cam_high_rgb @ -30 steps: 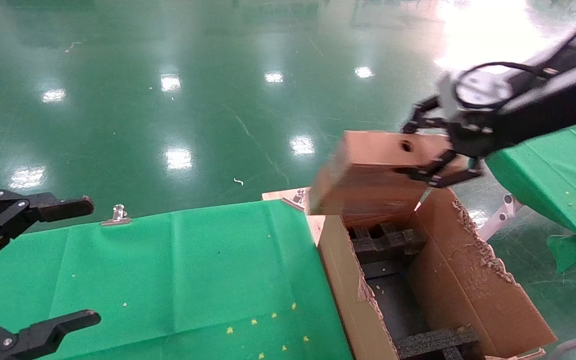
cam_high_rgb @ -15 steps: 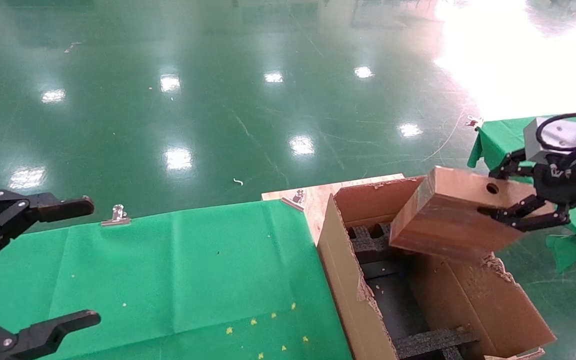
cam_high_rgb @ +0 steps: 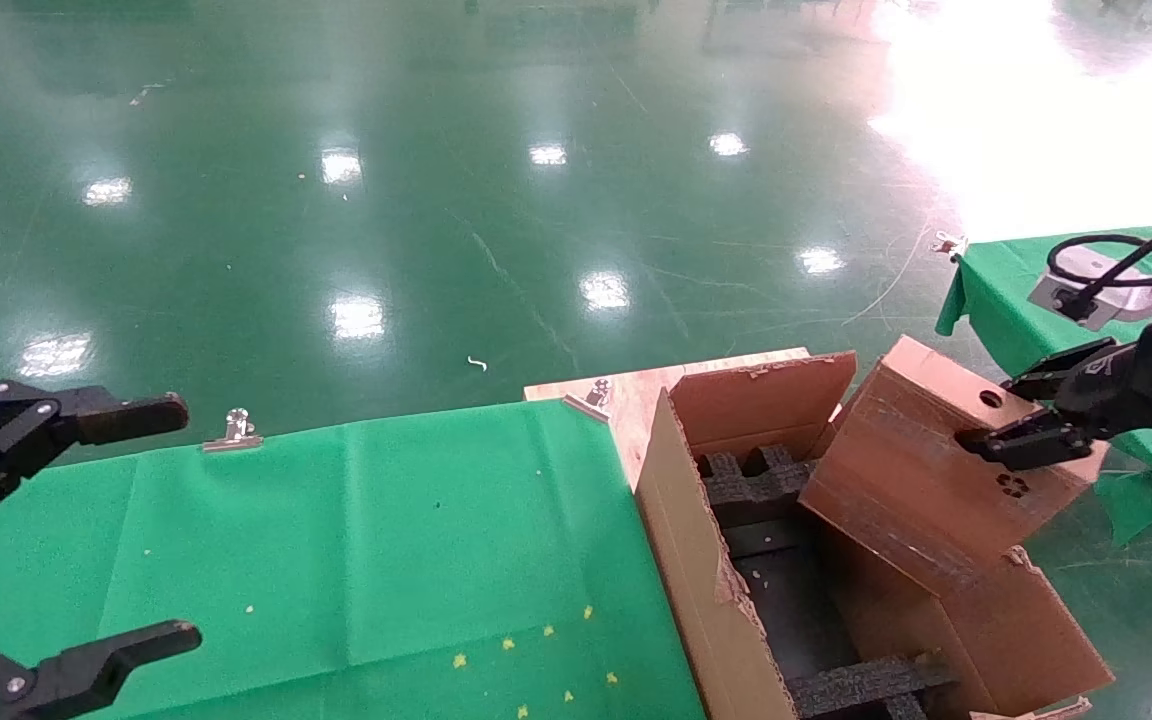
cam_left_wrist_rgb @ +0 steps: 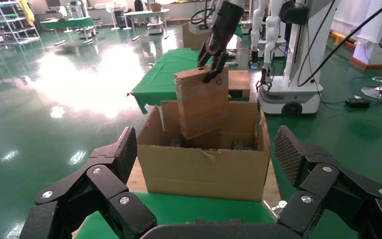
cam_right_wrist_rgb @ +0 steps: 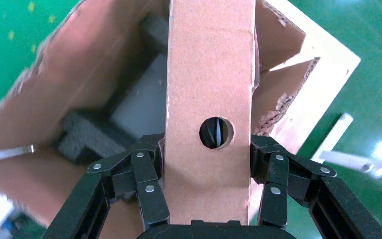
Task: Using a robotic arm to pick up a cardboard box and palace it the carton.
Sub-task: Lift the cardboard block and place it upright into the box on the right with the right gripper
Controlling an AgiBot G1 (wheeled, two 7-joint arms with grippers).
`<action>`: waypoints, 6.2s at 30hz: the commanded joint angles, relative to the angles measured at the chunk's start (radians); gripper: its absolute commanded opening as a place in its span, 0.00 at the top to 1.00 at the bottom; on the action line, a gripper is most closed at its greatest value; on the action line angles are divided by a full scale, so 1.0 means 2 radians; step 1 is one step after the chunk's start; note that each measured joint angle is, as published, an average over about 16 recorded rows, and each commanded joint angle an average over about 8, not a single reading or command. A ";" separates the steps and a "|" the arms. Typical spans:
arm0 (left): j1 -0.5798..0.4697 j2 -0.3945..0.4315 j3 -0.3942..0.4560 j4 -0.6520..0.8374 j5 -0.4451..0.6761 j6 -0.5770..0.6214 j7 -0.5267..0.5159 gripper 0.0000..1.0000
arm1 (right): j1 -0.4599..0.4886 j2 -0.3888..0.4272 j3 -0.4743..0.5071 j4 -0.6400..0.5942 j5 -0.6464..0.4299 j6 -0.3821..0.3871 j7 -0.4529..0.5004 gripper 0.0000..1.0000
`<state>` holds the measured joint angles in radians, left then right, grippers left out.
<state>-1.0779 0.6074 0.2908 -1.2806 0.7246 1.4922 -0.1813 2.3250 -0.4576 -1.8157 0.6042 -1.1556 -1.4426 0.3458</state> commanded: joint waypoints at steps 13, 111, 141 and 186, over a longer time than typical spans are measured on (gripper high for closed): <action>0.000 0.000 0.000 0.000 0.000 0.000 0.000 0.00 | -0.008 0.065 -0.023 0.143 -0.036 0.073 0.235 1.00; -0.001 -0.001 0.003 0.001 -0.002 -0.001 0.001 0.00 | -0.161 0.032 -0.128 0.373 -0.335 0.360 0.747 1.00; -0.001 -0.001 0.004 0.001 -0.002 -0.001 0.002 0.00 | -0.206 0.001 -0.139 0.363 -0.404 0.382 0.848 1.00; -0.001 -0.002 0.005 0.001 -0.003 -0.002 0.002 0.00 | -0.327 -0.086 -0.149 0.217 -0.279 0.451 0.750 0.00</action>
<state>-1.0799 0.6038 0.2999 -1.2792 0.7186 1.4884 -0.1765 1.6703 -0.6300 -2.1136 1.0381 -1.7137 -0.5409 1.8468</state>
